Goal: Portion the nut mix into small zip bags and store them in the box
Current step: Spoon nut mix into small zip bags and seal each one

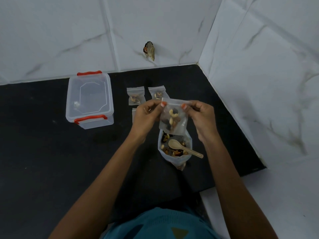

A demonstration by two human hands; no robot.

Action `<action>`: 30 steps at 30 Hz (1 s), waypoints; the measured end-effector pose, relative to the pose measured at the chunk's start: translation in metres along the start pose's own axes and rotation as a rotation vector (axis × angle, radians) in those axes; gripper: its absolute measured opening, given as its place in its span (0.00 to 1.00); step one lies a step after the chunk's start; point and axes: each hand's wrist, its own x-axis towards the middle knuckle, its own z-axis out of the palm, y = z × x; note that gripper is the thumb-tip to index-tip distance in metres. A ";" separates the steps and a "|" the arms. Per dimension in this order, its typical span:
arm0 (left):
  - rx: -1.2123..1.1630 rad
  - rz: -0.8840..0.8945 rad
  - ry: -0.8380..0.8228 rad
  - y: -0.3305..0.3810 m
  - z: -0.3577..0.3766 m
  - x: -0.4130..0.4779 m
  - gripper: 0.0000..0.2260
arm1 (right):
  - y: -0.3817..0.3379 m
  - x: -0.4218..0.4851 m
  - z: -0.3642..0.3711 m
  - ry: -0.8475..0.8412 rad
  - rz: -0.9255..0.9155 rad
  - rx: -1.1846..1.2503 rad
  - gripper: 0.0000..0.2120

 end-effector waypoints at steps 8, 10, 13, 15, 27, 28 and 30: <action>-0.059 -0.010 0.035 -0.007 0.011 0.025 0.07 | 0.005 0.017 -0.007 -0.087 0.075 0.125 0.06; -0.065 -0.045 0.024 -0.010 0.016 0.032 0.07 | 0.008 0.026 -0.010 -0.036 0.087 0.107 0.06; -0.040 -0.122 -0.032 -0.015 0.023 0.042 0.09 | 0.014 0.039 -0.015 0.029 0.088 0.105 0.06; 0.032 -0.155 -0.110 -0.019 0.027 0.049 0.13 | 0.020 0.051 -0.018 0.063 0.079 0.080 0.06; 0.379 -0.202 -0.058 -0.062 0.058 0.140 0.26 | 0.060 0.167 -0.022 0.224 0.043 -0.162 0.09; 0.368 -0.216 -0.025 -0.066 0.060 0.150 0.26 | 0.061 0.179 -0.022 0.243 0.045 -0.175 0.11; 0.342 -0.245 0.029 -0.073 0.064 0.169 0.23 | 0.065 0.202 -0.022 0.274 0.061 -0.208 0.13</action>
